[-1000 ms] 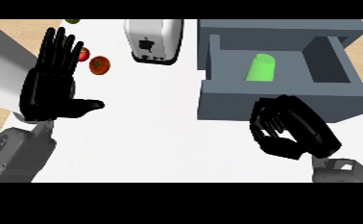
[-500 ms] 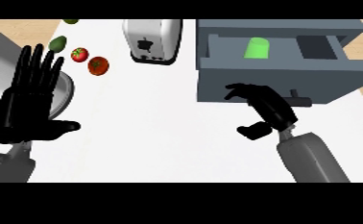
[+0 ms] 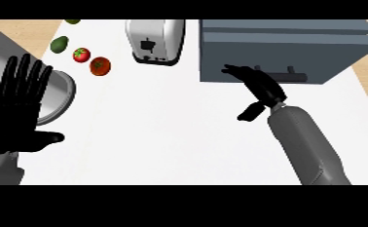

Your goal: Pick up the cup, place it into the drawer and close the drawer

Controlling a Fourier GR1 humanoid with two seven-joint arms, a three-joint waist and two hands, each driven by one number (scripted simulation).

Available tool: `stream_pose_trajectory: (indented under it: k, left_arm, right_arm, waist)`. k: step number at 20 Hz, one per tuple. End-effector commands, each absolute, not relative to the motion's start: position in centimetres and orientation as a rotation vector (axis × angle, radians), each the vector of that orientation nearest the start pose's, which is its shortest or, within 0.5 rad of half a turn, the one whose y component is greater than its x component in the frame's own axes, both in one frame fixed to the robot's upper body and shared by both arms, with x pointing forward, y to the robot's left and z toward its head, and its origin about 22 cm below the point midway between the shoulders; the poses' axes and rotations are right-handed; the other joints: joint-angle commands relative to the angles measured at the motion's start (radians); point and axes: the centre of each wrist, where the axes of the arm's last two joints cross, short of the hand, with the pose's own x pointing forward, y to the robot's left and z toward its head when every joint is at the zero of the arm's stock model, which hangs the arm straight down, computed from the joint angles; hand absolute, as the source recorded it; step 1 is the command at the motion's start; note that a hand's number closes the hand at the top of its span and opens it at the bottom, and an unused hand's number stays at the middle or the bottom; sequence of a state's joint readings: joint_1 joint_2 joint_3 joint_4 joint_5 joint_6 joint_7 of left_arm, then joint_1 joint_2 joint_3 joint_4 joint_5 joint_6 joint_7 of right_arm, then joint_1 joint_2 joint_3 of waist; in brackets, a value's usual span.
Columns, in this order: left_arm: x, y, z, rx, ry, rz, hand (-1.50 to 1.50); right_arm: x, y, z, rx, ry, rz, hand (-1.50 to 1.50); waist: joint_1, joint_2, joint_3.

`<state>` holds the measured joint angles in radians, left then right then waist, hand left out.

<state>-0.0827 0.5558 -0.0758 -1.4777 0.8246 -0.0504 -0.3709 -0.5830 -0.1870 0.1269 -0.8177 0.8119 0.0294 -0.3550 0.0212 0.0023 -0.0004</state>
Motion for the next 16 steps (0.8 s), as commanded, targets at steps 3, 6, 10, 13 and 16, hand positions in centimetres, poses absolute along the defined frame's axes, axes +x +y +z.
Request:
stream_pose_trajectory:
  k: [3, 6, 10, 13, 16]
  left_arm:
    - [25.8, 33.0, 5.7, -0.294, -1.884, 0.162, -1.5]
    - [27.0, 34.7, 5.4, -0.279, -1.88, 0.208, -1.5]
    - [26.4, 34.3, 4.7, -0.304, -1.872, 0.179, -1.5]
    - [26.3, 34.5, 4.2, -0.319, -1.887, 0.179, -1.5]
    - [27.0, 35.1, 5.5, -0.308, -1.895, 0.167, -1.5]
  right_arm:
    - [40.5, -22.8, 0.1, -0.384, -1.509, 1.188, -1.5]
    - [40.5, -23.6, -0.9, -0.363, -1.511, 1.194, -1.5]
    - [42.7, -26.0, 3.0, -0.394, -1.499, 1.185, -1.5]
    - [42.7, -26.7, 2.9, -0.385, -1.495, 1.186, -1.5]
    - [43.7, -27.7, 5.2, -0.41, -1.493, 1.169, -1.5]
  waist:
    - [0.021, 0.01, 0.002]
    - [0.016, 0.012, 0.002]
    - [0.035, 0.017, 0.002]
    - [0.048, 0.024, 0.003]
    - [0.055, 0.026, 0.003]
